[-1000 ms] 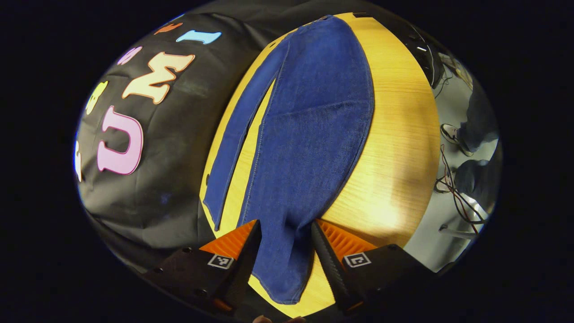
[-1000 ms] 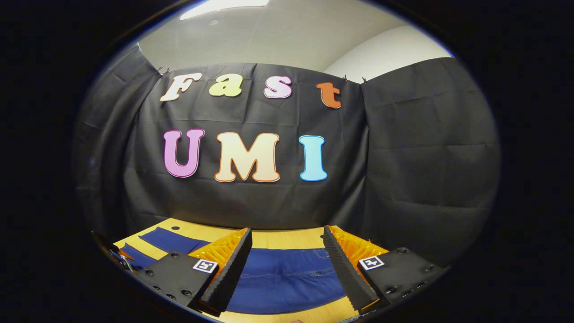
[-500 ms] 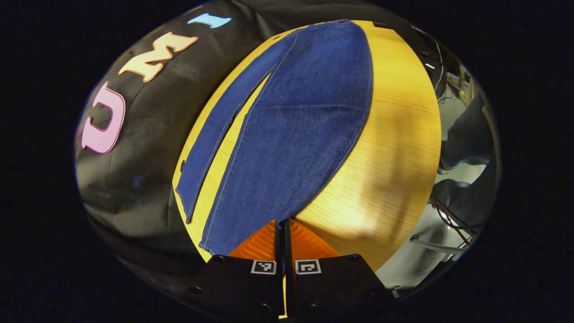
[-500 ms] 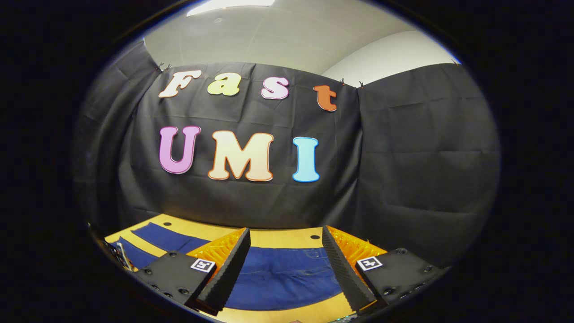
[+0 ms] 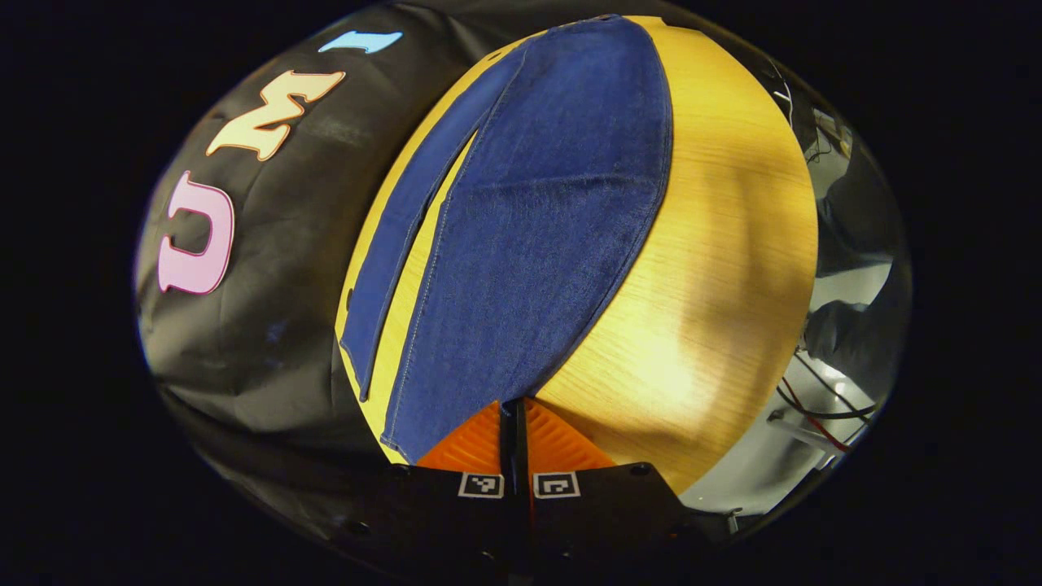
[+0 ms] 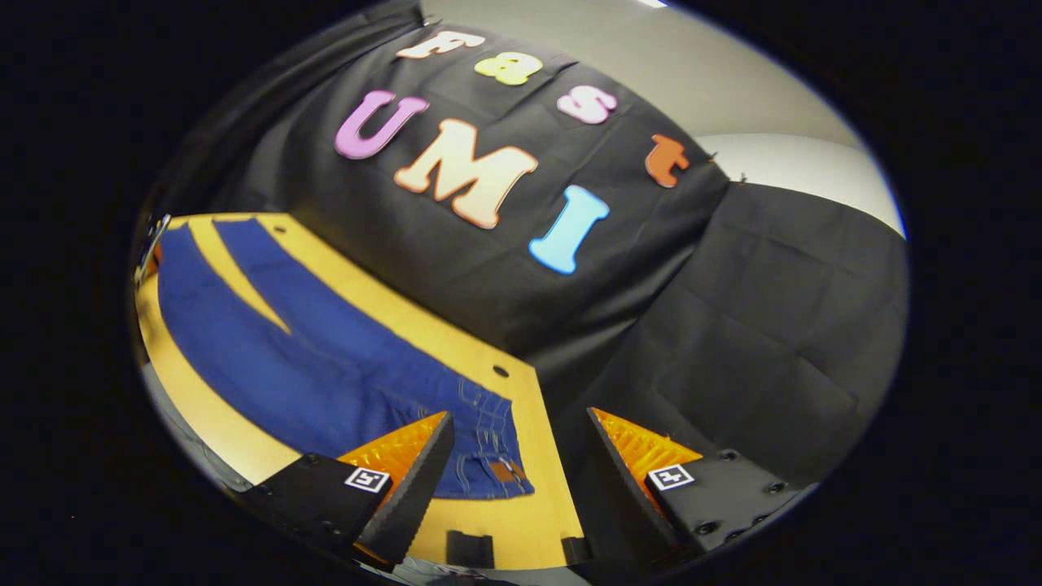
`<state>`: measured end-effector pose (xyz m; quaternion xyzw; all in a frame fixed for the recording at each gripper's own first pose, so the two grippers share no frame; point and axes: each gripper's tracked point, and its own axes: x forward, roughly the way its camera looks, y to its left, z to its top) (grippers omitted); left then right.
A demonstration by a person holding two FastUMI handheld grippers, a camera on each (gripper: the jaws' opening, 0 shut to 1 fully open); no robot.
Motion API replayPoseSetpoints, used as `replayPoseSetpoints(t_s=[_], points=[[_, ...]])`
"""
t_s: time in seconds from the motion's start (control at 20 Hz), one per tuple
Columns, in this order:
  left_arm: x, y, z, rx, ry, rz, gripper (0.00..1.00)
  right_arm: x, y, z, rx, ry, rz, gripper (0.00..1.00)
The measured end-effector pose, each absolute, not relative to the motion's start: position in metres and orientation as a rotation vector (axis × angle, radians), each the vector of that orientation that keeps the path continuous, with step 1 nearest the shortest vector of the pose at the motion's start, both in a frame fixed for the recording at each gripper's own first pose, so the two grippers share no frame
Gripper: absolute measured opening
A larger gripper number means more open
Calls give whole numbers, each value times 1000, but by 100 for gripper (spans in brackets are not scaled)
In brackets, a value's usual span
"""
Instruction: Grasp the waist and the cuffs of the jeans and fold them to make the two legs overlap; first hold the waist and fold one-third of the jeans toward the cuffs, then hold the cuffs and fold the remaining one-third in the same direction to finish folding.
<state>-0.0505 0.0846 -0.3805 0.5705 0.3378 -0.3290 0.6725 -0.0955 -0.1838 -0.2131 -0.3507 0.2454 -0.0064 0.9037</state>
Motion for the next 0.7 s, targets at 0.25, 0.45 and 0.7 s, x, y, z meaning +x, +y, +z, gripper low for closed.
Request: replayPoseSetpoints(t_s=[0.25,0.45,0.7], points=[[-49,87,-383,1317,819,-694,0,-107,-198,-301,-875,657,191,99],[-49,87,-383,1327,850,-675,0,-118,-202,-350,-944,751,312,99],[-48,87,-383,1332,873,-656,0,-120,-211,-397,-1031,847,426,100]])
